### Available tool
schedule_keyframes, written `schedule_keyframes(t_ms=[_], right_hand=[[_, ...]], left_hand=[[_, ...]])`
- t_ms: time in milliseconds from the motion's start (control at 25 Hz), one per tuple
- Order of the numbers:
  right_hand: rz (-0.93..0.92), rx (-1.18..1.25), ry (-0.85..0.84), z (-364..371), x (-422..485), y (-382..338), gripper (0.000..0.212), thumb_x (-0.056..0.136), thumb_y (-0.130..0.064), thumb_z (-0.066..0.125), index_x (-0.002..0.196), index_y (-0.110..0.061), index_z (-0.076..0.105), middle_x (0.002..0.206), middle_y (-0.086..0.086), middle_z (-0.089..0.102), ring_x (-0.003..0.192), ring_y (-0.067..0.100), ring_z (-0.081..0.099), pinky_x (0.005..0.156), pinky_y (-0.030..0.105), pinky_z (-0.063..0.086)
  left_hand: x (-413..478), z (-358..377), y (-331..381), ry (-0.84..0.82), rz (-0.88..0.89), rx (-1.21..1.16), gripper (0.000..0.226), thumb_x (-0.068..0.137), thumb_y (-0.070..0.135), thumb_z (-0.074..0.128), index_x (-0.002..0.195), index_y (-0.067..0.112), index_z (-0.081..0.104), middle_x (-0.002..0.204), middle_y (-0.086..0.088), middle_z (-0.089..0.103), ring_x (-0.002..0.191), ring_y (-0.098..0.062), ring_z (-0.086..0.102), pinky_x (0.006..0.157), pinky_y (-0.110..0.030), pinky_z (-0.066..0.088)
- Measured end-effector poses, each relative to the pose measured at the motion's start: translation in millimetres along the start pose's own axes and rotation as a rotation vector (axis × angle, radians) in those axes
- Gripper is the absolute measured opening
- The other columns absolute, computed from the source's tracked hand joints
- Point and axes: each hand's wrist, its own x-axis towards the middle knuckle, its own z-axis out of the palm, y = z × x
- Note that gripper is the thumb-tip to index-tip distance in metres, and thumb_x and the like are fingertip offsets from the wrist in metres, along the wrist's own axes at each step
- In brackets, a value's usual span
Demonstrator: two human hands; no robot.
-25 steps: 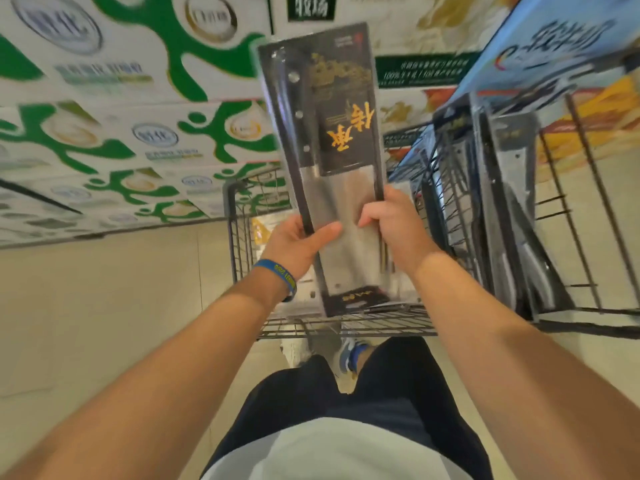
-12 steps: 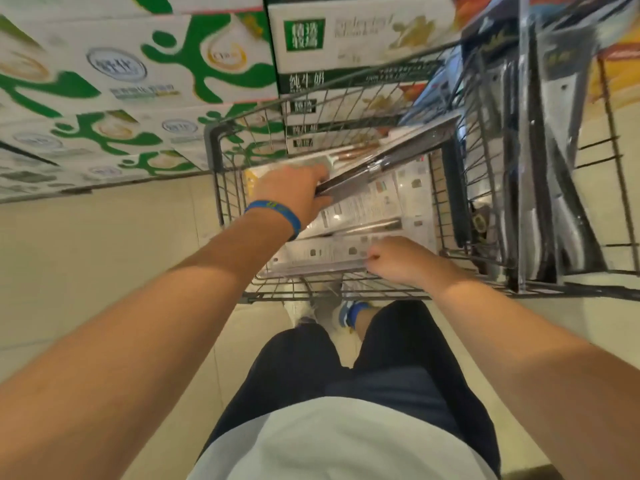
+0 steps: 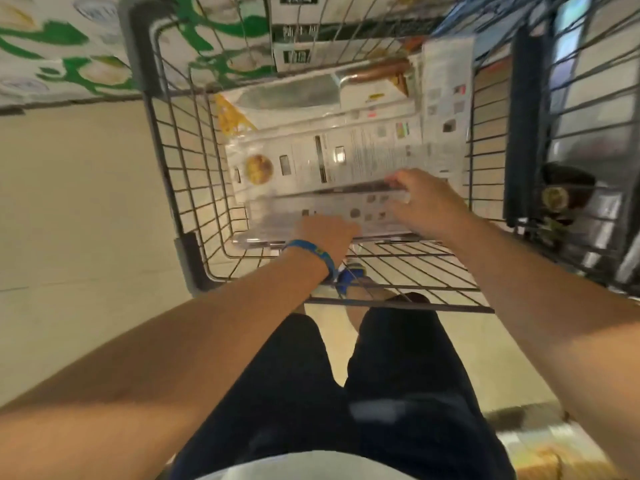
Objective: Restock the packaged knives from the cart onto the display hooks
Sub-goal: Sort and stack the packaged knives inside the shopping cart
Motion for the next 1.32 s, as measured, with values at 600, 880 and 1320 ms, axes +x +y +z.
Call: schedule_keyframes(t_ms=[600, 880, 1320], right_hand=[[-0.238, -0.383, -0.076, 57, 67, -27, 0.056, 0.075, -0.057, 0.081, 0.117, -0.026, 0.06, 0.102, -0.004, 0.068, 0.094, 0.021, 0.064, 0.09, 0.042, 0.052], [-0.289, -0.23, -0.139, 50, 66, -5, 0.043, 0.076, -0.055, 0.082, 0.104, -0.029, 0.063, 0.094, -0.011, 0.064, 0.087, 0.015, 0.061, 0.077, 0.034, 0.045], [-0.317, -0.138, -0.325, 9, 40, -44, 0.049, 0.059, -0.069, 0.081, 0.086, -0.033, 0.06, 0.085, -0.014, 0.061, 0.079, 0.008, 0.057, 0.06, 0.028, 0.036]], left_hand=[[23, -2, -90, 0.002, -0.388, 0.199, 0.052, 0.086, 0.017, 0.064, 0.132, 0.023, 0.04, 0.125, -0.01, 0.054, 0.112, -0.032, 0.053, 0.085, -0.044, 0.041], [17, -13, -102, -0.126, -0.224, 0.167, 0.038, 0.095, 0.042, 0.06, 0.119, 0.016, 0.048, 0.085, -0.004, 0.051, 0.081, -0.025, 0.056, 0.069, -0.038, 0.048], [-87, -95, -67, -0.133, -0.176, 0.248, 0.039, 0.099, 0.051, 0.045, 0.122, 0.021, 0.049, 0.073, 0.005, 0.035, 0.078, -0.021, 0.045, 0.068, -0.033, 0.038]])
